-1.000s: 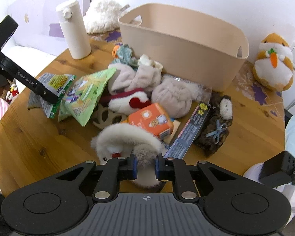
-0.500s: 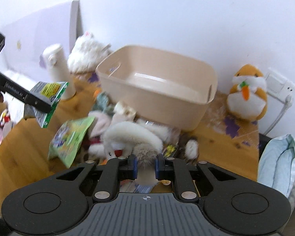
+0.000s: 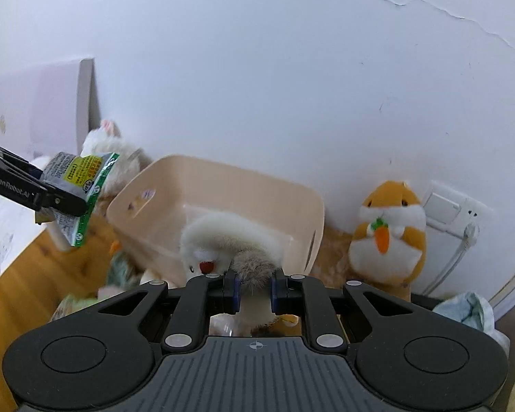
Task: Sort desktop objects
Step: 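Carry both items over the beige basket and open both tools to drop them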
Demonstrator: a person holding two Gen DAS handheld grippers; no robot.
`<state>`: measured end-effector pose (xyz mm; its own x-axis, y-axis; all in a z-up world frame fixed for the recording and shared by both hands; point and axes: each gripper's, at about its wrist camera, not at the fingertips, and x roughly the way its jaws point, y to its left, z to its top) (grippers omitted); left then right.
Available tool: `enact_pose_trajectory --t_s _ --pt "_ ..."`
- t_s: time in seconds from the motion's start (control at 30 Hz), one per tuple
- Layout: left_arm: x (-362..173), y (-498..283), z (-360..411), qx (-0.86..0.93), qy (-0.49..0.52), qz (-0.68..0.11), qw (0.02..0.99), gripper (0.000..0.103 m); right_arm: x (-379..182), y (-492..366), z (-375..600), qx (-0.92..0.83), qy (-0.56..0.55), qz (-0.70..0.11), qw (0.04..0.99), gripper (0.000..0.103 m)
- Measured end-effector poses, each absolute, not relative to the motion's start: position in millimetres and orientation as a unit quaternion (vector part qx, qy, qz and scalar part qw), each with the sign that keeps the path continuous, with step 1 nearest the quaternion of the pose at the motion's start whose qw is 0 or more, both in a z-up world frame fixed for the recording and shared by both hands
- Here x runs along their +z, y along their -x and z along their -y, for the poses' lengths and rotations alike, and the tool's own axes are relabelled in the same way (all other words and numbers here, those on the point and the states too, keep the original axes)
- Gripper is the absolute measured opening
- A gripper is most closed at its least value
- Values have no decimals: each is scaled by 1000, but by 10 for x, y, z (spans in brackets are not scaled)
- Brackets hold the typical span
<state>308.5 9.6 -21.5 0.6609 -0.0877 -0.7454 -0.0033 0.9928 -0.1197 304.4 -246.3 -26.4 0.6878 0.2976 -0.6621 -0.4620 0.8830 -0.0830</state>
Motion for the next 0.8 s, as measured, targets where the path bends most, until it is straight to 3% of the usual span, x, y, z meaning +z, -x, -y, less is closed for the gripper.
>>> enact_pose_trajectory --t_s 0.23,0.53,0.73,0.8 --pt "-322 -3601 199 -6 34 -412 911 61 -354 -3568 2330 190 66 -344 917 15" --pt "-853 -4071 321 25 18 -462 887 61 -935 -4084 2238 138 -9 -416 899 15" --pt "-1017 -4179 364 18 2 -478 878 62 -1140 -4190 2037 133 39 -439 887 16" --pt "-1026 -4180 363 6 2 -476 879 65 -1192 -4217 1996 130 45 -450 883 23"
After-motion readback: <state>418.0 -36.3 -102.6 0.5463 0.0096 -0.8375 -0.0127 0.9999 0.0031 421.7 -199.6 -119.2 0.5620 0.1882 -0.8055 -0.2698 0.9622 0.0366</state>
